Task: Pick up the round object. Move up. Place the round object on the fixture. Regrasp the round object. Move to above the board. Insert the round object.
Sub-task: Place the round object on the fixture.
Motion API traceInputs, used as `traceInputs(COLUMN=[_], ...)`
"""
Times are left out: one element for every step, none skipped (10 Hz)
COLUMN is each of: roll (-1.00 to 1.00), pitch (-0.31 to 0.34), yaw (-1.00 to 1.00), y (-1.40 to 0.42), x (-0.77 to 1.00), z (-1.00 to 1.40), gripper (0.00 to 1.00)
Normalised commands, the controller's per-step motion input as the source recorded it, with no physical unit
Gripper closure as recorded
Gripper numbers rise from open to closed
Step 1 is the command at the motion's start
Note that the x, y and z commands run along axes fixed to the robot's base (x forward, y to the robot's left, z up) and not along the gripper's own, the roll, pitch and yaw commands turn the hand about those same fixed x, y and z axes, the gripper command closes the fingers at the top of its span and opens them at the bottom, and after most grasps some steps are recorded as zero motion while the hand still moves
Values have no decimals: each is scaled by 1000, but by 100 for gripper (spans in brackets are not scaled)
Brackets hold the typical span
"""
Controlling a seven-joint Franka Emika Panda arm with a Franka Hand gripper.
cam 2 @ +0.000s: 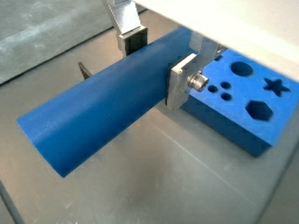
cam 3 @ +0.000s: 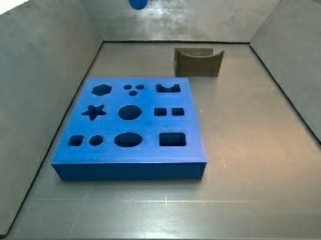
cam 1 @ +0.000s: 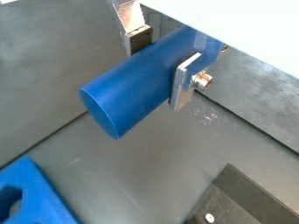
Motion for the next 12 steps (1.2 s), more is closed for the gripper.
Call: traceInputs(roll=[-1000,-1000,-1000,-1000,-1000,-1000,-1000,-1000,-1000,-1000,-1000,-974], pitch=[-60,-60,-55,-50,-33,-7,13,24,37,50,61,66], yaw=[13,5,-15,-18,-22,-26,-30,-34,-43,-56,-69,-76], y=[39,56,68,64,63,64,64,65,66,65,67,67], x=[1000,1000,1000,1000,1000,1000,1000,1000,1000,1000,1000,1000], z=[-73,-77,-74,-71,-62,-52,-44,-40,-40,-36,-34,-33], gripper=[100,100,100,100,100,100,100,100,100,100,100,100])
